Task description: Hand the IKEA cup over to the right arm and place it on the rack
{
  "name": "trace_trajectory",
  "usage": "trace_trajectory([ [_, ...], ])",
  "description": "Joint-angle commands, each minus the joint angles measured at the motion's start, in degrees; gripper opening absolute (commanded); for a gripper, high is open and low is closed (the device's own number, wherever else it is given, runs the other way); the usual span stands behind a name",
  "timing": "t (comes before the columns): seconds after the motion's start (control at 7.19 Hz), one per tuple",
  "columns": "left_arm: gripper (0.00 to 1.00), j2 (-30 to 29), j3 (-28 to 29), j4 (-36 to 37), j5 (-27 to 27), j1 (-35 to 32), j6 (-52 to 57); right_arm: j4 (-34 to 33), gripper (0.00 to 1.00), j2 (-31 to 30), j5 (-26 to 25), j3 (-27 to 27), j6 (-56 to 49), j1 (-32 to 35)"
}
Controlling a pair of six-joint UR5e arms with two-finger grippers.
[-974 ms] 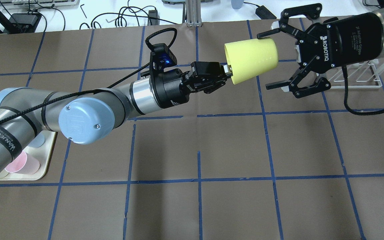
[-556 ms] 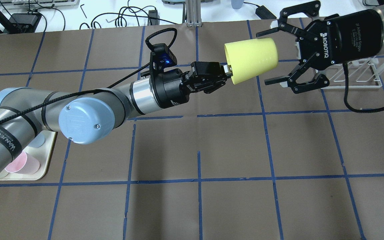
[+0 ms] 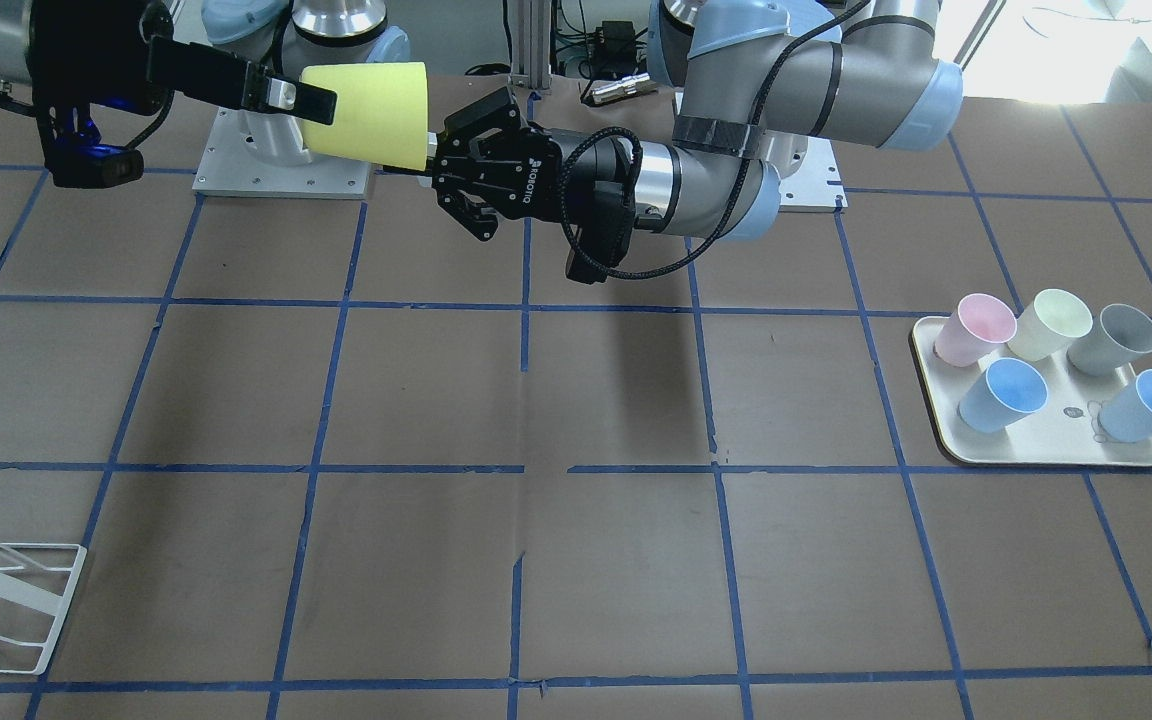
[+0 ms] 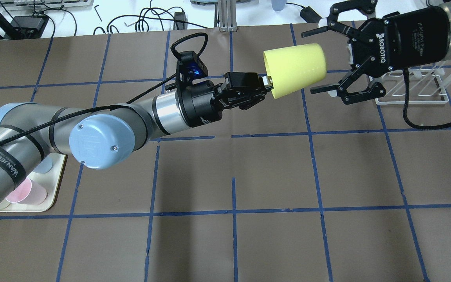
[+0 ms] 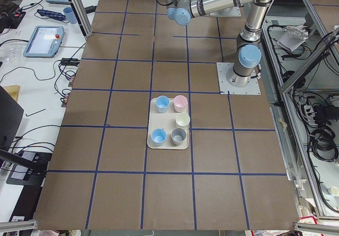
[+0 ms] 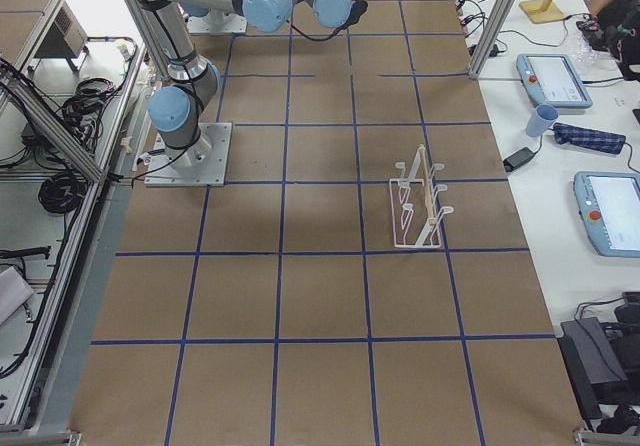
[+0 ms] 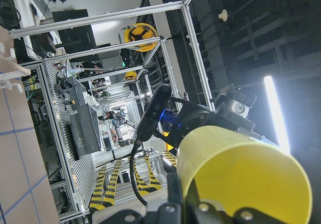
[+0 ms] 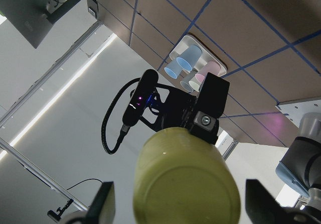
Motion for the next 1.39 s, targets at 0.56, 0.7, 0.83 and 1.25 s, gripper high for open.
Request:
trace_trajectory([
  [0.56, 0.0, 0.0, 0.05, 0.0, 0.08, 0.0, 0.0, -1.52, 0.45, 0.12, -0.15, 0.12, -0.31, 0.0],
  [0.7, 0.14, -0.35, 0.05, 0.0, 0.08, 0.0, -0.35, -1.87, 0.45, 0.12, -0.76, 0.12, -0.14, 0.0],
  [0.83, 0.67, -0.36, 0.14, -0.09, -0.01, 0.0, -0.53, -1.96, 0.45, 0.12, -0.68, 0.04, -0.05, 0.0],
  [1.25, 0.92, -0.18, 0.22, -0.09, 0.08, 0.0, -0.53, -1.87, 0.45, 0.12, -0.59, 0.03, 0.04, 0.0],
])
